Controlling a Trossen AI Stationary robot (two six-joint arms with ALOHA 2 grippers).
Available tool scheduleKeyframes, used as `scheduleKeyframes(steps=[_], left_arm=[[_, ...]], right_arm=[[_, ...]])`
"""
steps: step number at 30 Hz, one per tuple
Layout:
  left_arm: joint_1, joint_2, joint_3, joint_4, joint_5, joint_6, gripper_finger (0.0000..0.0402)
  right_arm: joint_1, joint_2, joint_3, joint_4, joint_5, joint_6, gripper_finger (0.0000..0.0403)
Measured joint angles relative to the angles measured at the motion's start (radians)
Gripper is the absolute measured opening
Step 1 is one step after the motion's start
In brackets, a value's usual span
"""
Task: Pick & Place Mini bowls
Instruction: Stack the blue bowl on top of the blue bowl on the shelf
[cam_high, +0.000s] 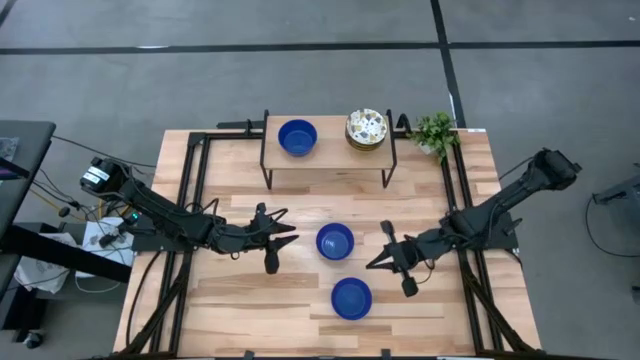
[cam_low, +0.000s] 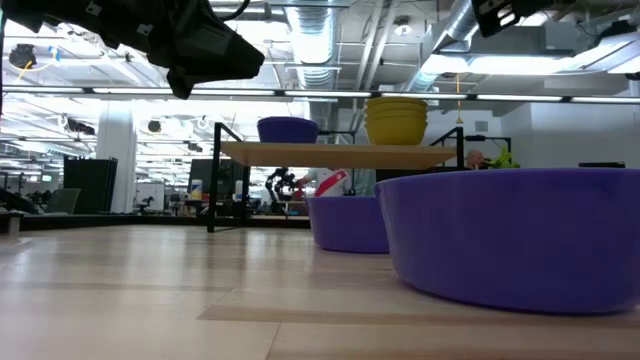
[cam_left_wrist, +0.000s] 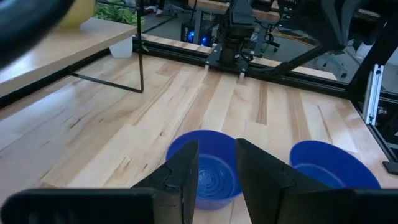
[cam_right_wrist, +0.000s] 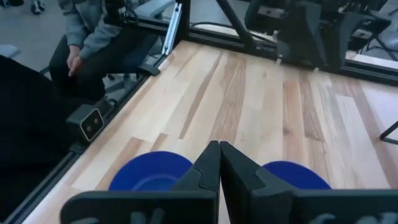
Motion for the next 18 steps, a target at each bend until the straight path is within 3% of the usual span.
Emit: scheduleKeyframes(steps=[18], left_arm=[[0.0, 0.0, 0.0, 0.007, 0.0, 0.0, 0.0104]], right_arm=[[-0.014, 0.036, 0.0, 0.057, 0.0, -0.018, 0.0001]])
